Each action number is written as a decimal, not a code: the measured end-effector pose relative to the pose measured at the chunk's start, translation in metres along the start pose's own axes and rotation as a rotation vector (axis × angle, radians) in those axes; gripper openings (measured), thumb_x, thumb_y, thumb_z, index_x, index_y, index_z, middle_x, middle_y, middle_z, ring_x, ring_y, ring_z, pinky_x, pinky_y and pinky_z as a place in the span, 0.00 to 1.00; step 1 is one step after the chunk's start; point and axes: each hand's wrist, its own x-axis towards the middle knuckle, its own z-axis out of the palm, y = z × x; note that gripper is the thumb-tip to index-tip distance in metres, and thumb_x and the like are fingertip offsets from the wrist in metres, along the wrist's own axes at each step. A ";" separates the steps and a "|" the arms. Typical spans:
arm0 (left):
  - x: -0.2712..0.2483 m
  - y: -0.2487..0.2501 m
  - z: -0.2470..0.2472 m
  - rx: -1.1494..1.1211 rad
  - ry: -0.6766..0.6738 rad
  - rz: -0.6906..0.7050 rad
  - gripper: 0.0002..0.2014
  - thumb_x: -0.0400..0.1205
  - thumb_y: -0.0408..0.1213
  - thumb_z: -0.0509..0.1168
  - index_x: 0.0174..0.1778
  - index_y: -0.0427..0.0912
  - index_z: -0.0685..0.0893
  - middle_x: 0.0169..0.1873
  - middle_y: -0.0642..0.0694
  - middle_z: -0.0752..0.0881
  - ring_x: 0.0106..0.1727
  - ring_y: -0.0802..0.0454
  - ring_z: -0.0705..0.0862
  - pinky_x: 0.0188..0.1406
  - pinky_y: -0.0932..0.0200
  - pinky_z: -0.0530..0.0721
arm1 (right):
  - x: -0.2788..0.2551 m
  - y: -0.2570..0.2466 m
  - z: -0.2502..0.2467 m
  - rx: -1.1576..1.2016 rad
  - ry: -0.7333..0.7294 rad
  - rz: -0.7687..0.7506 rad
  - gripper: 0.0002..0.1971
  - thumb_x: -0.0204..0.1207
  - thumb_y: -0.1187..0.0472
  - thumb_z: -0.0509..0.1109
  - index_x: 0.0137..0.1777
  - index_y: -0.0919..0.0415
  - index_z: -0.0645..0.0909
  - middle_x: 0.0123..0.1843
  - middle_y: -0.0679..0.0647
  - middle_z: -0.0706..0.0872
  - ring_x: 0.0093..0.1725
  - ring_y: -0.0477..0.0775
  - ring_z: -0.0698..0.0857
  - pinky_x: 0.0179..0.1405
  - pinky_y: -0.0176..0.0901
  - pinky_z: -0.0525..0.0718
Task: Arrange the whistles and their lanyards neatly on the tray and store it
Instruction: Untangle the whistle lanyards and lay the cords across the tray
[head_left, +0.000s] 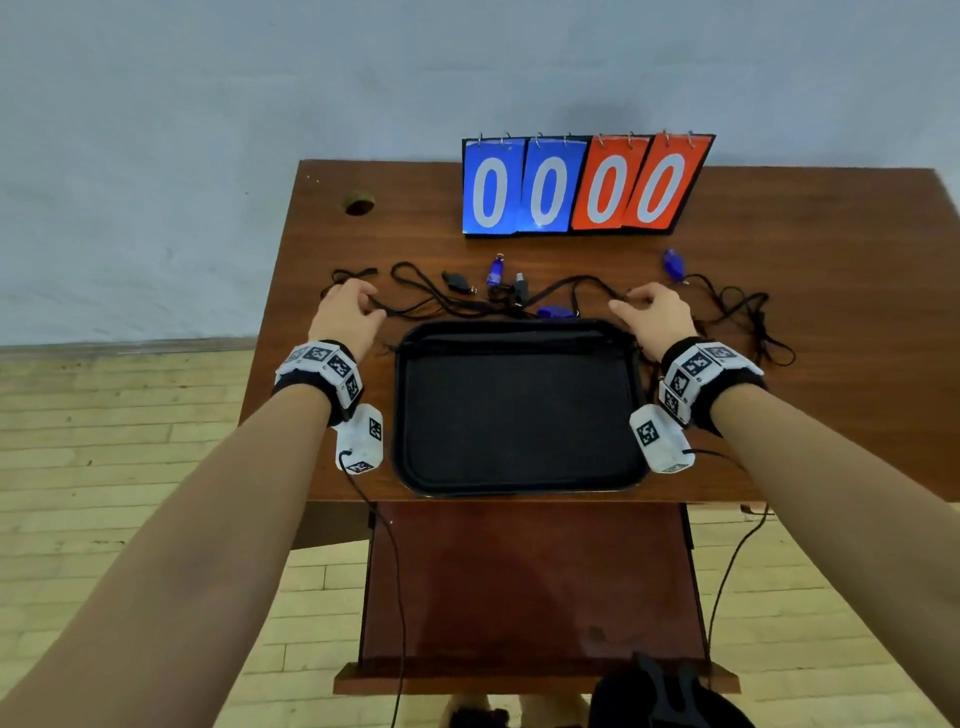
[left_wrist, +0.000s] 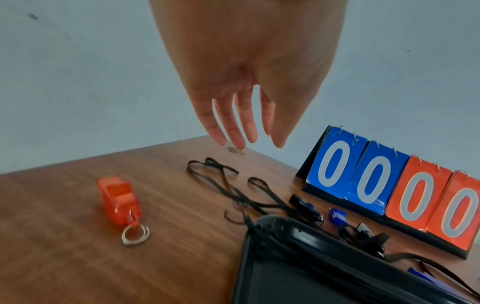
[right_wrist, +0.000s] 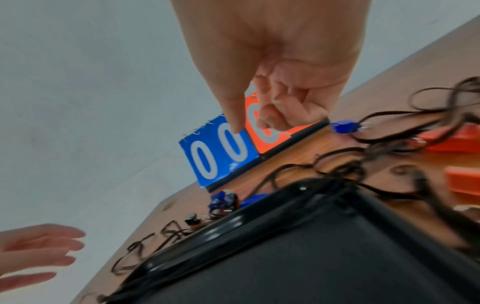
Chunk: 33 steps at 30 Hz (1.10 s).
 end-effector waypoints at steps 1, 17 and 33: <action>0.000 0.001 -0.007 0.001 -0.004 0.017 0.14 0.78 0.38 0.66 0.60 0.45 0.80 0.56 0.44 0.83 0.61 0.46 0.78 0.58 0.54 0.75 | -0.003 -0.009 0.004 0.008 -0.011 -0.021 0.22 0.75 0.47 0.71 0.64 0.58 0.79 0.60 0.58 0.84 0.57 0.60 0.84 0.60 0.54 0.84; 0.045 -0.010 -0.025 0.051 -0.185 -0.025 0.13 0.79 0.37 0.67 0.60 0.47 0.80 0.55 0.46 0.84 0.56 0.46 0.82 0.56 0.53 0.81 | 0.024 -0.129 0.111 -0.339 -0.389 -0.360 0.13 0.76 0.58 0.71 0.58 0.61 0.86 0.59 0.57 0.87 0.60 0.57 0.84 0.63 0.48 0.81; 0.077 0.020 0.033 0.051 -0.358 0.036 0.14 0.80 0.36 0.66 0.61 0.45 0.80 0.58 0.44 0.84 0.60 0.47 0.81 0.61 0.49 0.80 | 0.078 -0.108 0.158 -0.553 -0.482 -0.267 0.10 0.80 0.66 0.62 0.54 0.66 0.84 0.58 0.64 0.85 0.62 0.66 0.80 0.75 0.54 0.64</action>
